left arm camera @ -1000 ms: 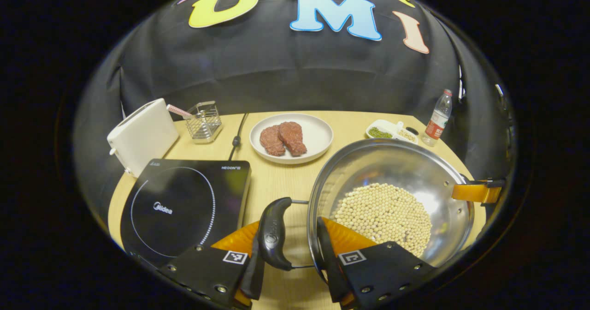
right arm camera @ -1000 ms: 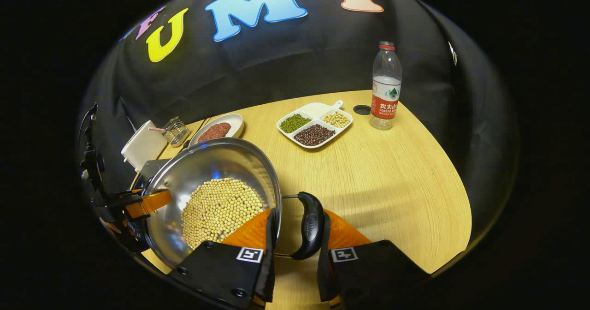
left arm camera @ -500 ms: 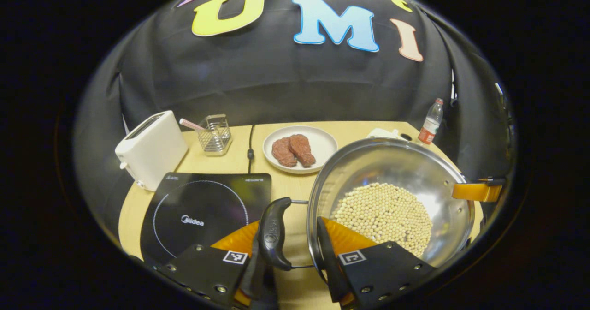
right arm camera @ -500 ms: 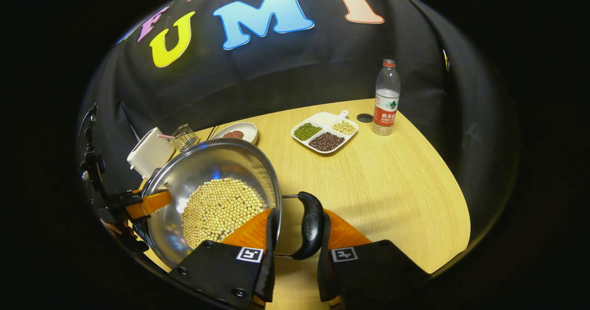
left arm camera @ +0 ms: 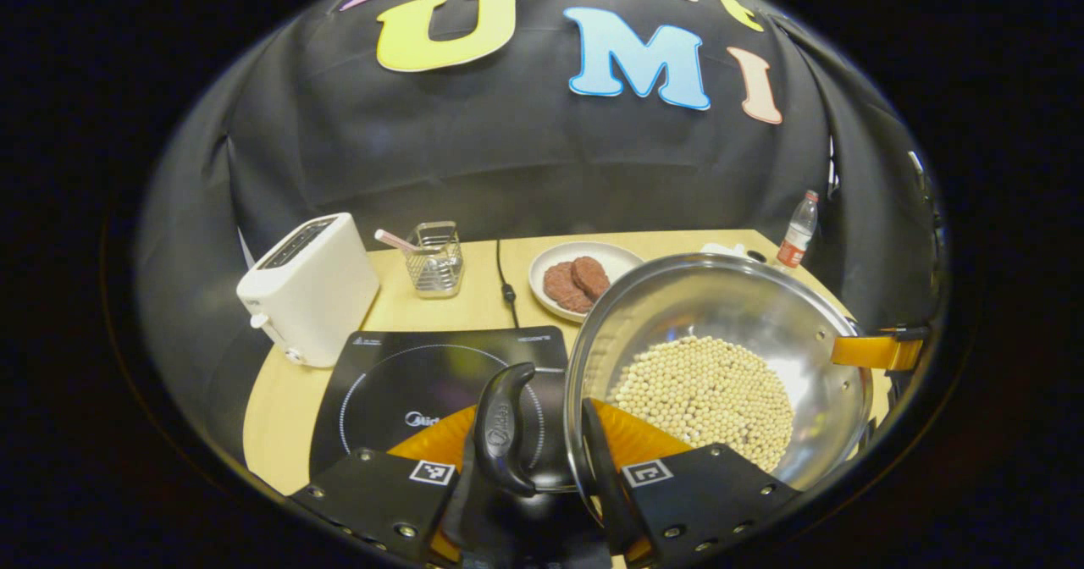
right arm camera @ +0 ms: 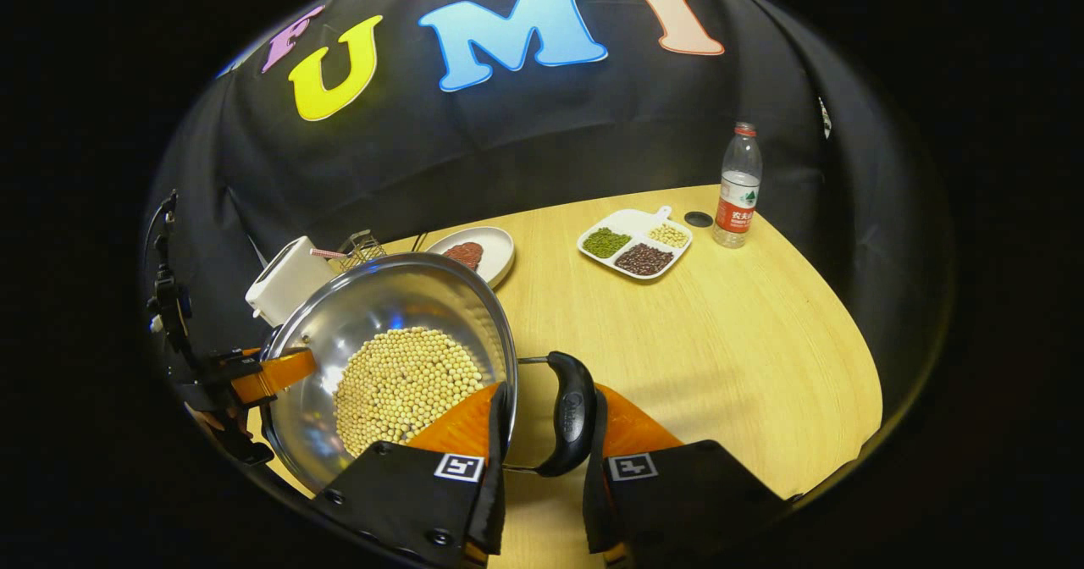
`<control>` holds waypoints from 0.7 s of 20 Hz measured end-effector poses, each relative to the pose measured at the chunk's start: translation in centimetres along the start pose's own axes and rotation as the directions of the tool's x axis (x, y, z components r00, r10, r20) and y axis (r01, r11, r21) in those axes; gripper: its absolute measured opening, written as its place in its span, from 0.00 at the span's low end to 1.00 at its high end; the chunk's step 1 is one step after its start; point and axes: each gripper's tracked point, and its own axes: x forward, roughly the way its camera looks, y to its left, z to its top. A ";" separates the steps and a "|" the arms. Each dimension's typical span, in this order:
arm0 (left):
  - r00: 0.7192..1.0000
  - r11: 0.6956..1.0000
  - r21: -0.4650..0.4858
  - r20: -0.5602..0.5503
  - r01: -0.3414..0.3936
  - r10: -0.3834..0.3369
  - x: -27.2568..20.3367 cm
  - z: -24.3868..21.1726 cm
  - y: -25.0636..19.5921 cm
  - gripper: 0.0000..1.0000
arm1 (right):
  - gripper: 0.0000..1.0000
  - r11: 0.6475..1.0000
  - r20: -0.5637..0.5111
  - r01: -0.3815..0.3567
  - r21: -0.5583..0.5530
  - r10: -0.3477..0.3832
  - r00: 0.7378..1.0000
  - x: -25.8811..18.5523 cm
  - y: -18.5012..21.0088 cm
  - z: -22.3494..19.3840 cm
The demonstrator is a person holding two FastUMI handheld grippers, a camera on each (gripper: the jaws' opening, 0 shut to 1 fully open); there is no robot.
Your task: First push the handle of the pot to place it horizontally, then grasp the pot with both hands and set it on the induction cooktop.
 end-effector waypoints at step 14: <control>1.000 0.999 -0.018 -0.002 -0.028 0.028 0.2 -1.1 12.0 0.56 | 0.39 1.000 0.002 -0.027 -0.005 0.027 1.000 3.4 10.8 -0.9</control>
